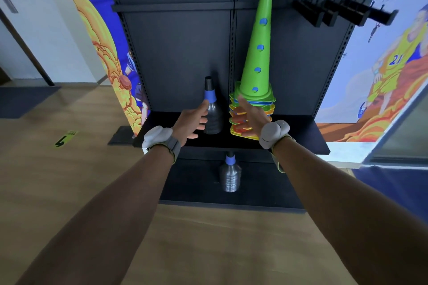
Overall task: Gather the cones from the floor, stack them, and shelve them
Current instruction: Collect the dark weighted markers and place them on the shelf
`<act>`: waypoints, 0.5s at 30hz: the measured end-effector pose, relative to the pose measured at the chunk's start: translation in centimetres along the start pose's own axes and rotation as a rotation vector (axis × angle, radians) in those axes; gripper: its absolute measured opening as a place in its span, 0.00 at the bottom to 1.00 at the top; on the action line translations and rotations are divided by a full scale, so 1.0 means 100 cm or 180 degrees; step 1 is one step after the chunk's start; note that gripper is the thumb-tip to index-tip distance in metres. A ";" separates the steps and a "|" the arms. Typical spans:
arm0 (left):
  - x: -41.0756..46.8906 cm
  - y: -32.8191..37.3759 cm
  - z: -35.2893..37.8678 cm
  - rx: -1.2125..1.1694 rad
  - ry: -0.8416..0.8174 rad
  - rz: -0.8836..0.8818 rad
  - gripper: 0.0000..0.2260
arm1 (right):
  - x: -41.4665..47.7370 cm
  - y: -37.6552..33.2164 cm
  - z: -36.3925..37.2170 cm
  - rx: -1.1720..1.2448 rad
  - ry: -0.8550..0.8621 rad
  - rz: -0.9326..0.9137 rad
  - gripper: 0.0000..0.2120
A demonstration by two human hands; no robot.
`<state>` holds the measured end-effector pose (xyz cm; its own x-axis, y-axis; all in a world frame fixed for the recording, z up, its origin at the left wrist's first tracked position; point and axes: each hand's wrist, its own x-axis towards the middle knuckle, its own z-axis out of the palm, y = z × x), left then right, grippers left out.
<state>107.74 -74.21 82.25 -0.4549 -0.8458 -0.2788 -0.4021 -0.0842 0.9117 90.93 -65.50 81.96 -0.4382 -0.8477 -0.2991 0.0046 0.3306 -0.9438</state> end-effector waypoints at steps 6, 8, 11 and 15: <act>0.021 -0.043 0.012 0.0142 -0.0111 -0.0340 0.30 | 0.022 0.040 0.011 -0.0179 0.0032 0.0261 0.32; 0.029 -0.059 0.015 0.0184 -0.0176 -0.0423 0.30 | 0.029 0.056 0.014 -0.0139 -0.0063 0.0423 0.33; 0.087 -0.090 0.022 0.0203 -0.0197 -0.0669 0.30 | 0.082 0.086 0.018 -0.0019 -0.0118 0.0734 0.35; 0.142 -0.140 0.038 0.0334 -0.0468 -0.0932 0.29 | 0.137 0.139 0.029 0.0054 0.0038 0.1121 0.34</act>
<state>103.90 -83.10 64.42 -0.4148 -0.7081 -0.5715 -0.6086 -0.2510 0.7527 87.55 -73.72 64.33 -0.4176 -0.6779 -0.6051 0.1723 0.5948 -0.7852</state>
